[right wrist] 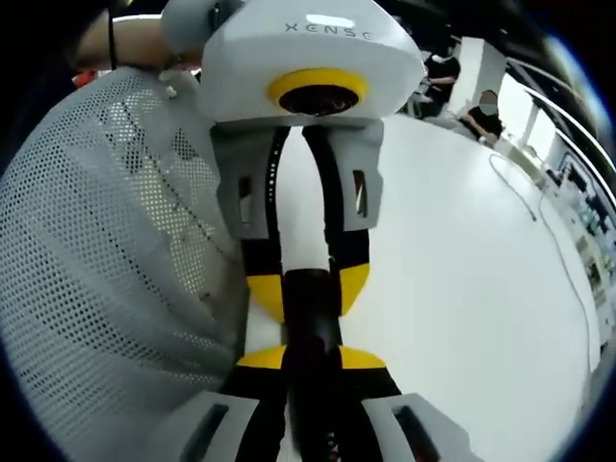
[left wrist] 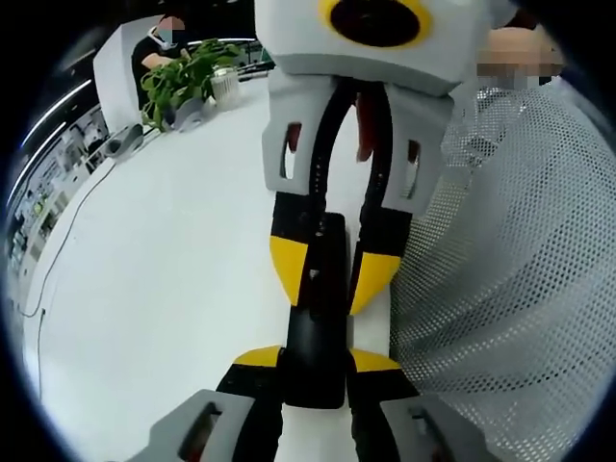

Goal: Press the specified remote control buttons in sequence, fully releasing each button before pressing the next.

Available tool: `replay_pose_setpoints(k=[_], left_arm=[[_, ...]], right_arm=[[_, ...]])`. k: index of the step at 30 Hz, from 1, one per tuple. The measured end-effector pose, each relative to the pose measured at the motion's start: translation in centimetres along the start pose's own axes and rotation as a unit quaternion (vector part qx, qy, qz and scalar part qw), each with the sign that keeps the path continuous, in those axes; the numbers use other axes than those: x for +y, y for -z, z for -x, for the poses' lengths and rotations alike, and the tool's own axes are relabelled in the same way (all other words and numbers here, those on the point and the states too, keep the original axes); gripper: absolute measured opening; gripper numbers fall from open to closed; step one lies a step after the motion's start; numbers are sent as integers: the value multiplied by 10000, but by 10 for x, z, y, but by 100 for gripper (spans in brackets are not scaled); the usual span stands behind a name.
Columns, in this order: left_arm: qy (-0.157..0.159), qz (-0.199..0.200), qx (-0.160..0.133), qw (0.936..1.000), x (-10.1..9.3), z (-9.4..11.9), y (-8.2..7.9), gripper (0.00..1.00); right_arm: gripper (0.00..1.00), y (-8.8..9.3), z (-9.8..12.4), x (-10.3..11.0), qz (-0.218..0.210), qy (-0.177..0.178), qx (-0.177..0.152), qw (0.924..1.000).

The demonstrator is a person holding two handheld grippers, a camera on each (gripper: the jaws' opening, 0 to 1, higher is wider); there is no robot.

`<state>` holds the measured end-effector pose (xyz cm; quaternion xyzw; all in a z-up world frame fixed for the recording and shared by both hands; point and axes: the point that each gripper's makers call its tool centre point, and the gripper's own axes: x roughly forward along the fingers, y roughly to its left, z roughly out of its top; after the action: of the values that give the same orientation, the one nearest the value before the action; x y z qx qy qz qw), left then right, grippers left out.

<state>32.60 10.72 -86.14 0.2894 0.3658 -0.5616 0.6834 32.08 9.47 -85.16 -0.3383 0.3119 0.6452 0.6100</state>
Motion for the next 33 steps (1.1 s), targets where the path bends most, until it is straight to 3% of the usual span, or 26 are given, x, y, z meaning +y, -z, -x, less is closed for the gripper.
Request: replay_pose_setpoints(k=[22, 28, 33], left_arm=[[36, -90, -33, 9999, 0, 0, 0, 25], [46, -93, -41, 9999, 0, 0, 0, 25], [54, -90, -49, 9999, 0, 0, 0, 25]], right_arm=[[20, 14, 8, -5, -301, -32, 68, 9995], [22, 31, 10, -7, -240, 50, 430, 9988], [22, 30, 10, -8, -262, 39, 382, 9989]])
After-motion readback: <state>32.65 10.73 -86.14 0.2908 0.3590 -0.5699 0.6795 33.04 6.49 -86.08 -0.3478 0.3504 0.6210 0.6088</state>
